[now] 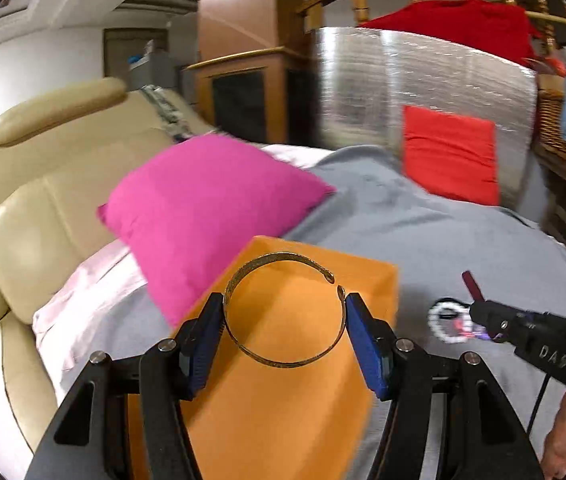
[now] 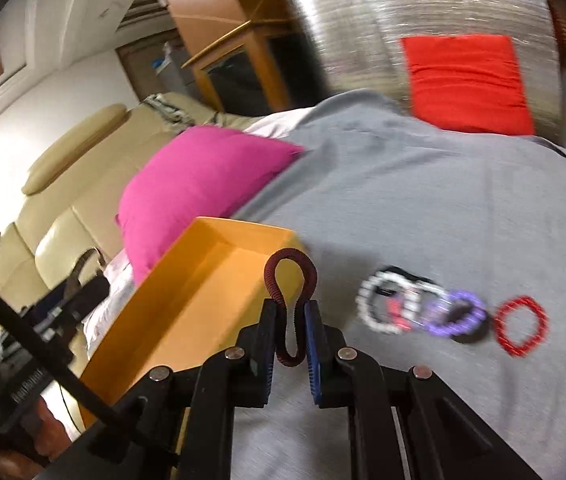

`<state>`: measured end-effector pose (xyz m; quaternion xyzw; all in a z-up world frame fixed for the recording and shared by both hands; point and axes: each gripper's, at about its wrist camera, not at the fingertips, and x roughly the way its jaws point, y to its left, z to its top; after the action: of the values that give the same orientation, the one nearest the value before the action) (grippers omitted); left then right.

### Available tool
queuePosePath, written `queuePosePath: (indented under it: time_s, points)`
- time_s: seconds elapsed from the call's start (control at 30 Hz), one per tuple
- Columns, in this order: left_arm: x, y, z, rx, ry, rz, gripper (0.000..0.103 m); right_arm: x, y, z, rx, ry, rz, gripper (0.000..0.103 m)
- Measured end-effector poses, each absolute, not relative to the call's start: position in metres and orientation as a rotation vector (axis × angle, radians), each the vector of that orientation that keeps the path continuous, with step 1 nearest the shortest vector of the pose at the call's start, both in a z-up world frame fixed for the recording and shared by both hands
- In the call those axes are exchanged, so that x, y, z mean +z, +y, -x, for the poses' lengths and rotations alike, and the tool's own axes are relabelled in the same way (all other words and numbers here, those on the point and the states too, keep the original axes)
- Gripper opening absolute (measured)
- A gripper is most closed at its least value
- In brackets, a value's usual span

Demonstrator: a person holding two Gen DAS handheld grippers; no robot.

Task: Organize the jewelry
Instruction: 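Carry the silver bangle and dark red ring with both tools over the orange tray, then open both tools to drop the bangle and ring into the orange tray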

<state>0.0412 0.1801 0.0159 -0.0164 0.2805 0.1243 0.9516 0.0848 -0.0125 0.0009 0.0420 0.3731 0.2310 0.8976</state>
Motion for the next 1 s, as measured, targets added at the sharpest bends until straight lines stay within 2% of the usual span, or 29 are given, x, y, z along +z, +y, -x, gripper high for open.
queuePosePath:
  time_s: [0.43, 0.9, 0.93, 1.0]
  points:
    - [-0.018, 0.227, -0.068, 0.311, 0.665, 0.079, 0.062, -0.013, 0.096, -0.144, 0.54, 0.955, 0.048, 0.015]
    - [-0.071, 0.24, -0.115, 0.381, 0.908, 0.125, 0.063, -0.059, 0.146, -0.208, 0.491, 1.125, 0.102, 0.018]
    - [-0.073, 0.241, -0.116, 0.389, 0.921, 0.131, 0.063, -0.061, 0.146, -0.21, 0.488, 1.125, 0.098, 0.019]
    - [-0.078, 0.242, -0.119, 0.398, 0.951, 0.141, 0.063, -0.062, 0.145, -0.215, 0.481, 1.134, 0.083, 0.033]
